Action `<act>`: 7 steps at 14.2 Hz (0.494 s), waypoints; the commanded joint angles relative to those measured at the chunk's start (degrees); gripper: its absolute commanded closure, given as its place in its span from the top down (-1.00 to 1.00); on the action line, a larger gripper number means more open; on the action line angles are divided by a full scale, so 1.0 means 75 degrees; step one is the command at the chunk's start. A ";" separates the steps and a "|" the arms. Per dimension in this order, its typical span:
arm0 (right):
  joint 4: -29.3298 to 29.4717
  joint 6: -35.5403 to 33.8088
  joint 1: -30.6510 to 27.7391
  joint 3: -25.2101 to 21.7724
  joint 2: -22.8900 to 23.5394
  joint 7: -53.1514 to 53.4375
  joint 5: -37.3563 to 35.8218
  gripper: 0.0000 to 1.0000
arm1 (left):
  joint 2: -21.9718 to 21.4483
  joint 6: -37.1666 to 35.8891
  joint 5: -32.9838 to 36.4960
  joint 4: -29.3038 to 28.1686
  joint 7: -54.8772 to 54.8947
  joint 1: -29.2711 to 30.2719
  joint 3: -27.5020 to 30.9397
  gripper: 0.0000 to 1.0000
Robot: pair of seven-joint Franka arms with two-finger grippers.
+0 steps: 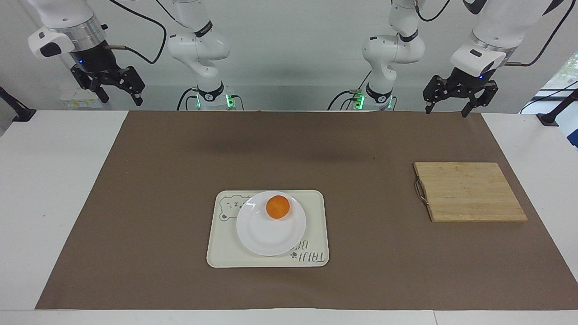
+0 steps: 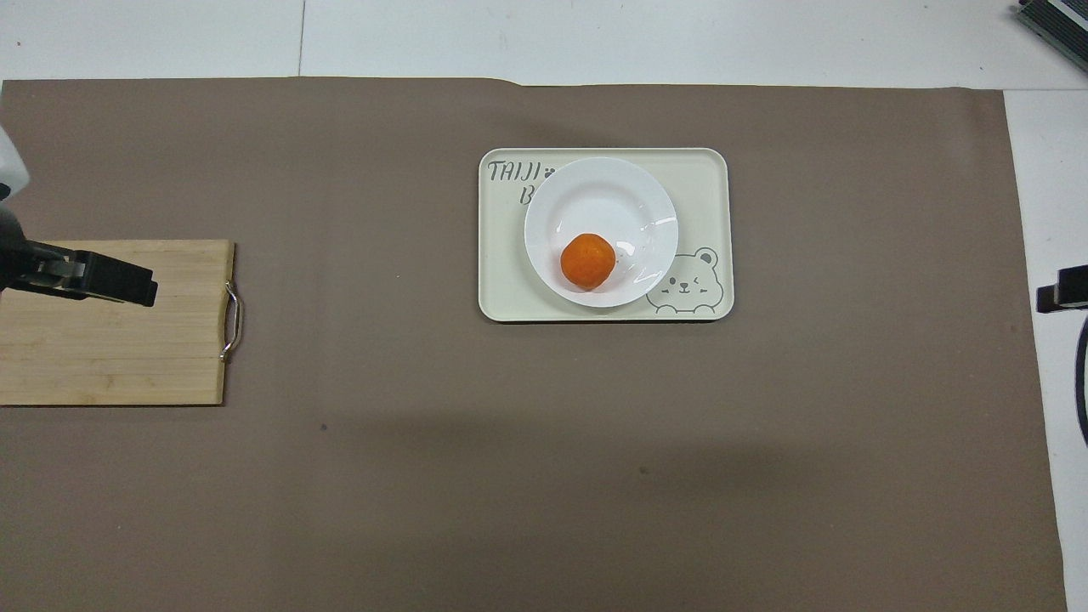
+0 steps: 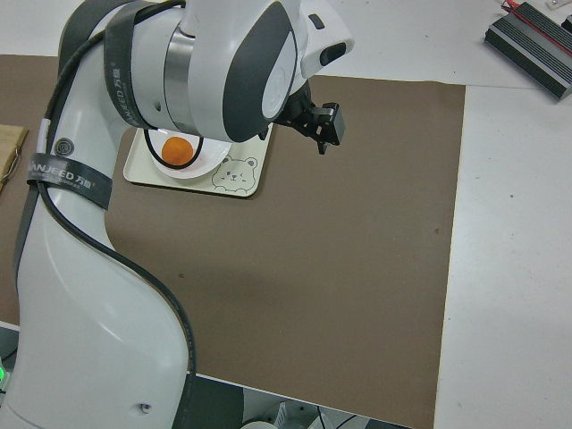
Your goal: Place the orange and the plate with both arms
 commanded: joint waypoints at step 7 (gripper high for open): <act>0.0077 0.0026 0.0182 0.0059 0.0008 -0.0248 -0.0277 1.00 | -0.0156 0.0061 -0.0067 -0.0078 0.0109 0.0126 -0.0046 1.00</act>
